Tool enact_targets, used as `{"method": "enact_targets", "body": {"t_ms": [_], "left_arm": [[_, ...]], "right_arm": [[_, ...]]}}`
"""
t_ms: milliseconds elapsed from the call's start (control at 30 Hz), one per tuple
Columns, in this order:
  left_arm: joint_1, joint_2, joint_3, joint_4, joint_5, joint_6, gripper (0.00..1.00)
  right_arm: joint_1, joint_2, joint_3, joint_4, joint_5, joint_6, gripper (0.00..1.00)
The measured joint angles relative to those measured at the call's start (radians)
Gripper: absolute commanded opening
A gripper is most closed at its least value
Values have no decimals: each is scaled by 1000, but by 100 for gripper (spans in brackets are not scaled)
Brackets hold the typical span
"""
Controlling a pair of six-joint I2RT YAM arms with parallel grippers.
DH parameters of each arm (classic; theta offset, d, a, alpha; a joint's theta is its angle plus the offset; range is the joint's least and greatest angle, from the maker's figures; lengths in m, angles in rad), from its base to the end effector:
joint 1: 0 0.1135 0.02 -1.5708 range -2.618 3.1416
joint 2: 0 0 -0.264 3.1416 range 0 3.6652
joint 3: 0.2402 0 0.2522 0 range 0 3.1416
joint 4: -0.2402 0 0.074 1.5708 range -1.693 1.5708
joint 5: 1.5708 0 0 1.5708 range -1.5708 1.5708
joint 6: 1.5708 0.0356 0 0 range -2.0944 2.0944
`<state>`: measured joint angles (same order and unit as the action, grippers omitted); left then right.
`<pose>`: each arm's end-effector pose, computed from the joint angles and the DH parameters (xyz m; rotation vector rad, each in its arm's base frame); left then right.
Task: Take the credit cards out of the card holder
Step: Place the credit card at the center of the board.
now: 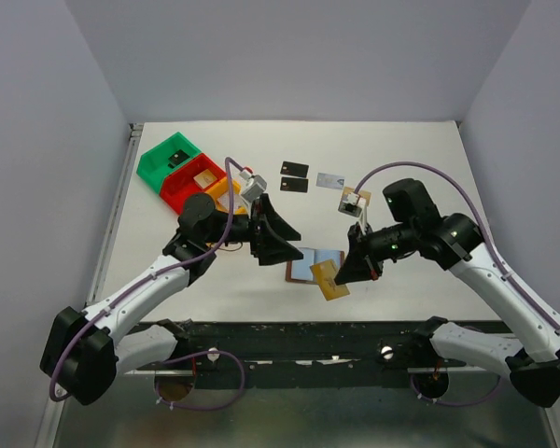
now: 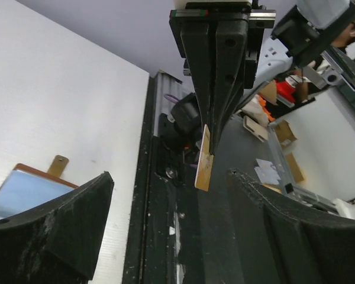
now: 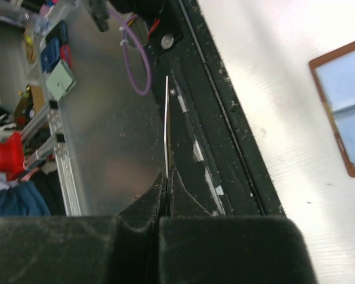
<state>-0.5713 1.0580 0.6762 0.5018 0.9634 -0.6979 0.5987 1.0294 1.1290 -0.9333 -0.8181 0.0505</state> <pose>0.1809 -0.1510 0.3192 0.7991 1.5753 -1.6580 0.1405 0.1273 0.3510 -1.0360 2.2008 1.2812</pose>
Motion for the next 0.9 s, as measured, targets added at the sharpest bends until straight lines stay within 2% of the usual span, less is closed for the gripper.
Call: {"method": "enact_targets", "body": {"t_ms": [167, 333, 467, 633, 767, 833, 867, 900], "left_arm": [[-45, 82, 12, 41, 103, -28, 78], [-125, 124, 70, -17, 152, 21, 68], [-155, 140, 95, -30, 168, 47, 47], [-184, 174, 101, -48, 178, 67, 34], [-195, 190, 101, -56, 179, 63, 0], [-200, 191, 101, -51, 190, 65, 0], [-203, 191, 101, -46, 193, 65, 0], [-203, 191, 101, -45, 193, 64, 0]], "right_arm": [[44, 42, 24, -34, -24, -20, 0], [64, 61, 48, -48, -27, -26, 0], [77, 68, 52, -56, -27, -27, 0], [85, 74, 56, -56, -27, -49, 0], [93, 75, 64, -57, -27, -59, 1], [94, 76, 64, -62, -20, -68, 26], [94, 77, 64, -65, -17, -70, 36], [94, 77, 64, -66, -13, -67, 42]]}}
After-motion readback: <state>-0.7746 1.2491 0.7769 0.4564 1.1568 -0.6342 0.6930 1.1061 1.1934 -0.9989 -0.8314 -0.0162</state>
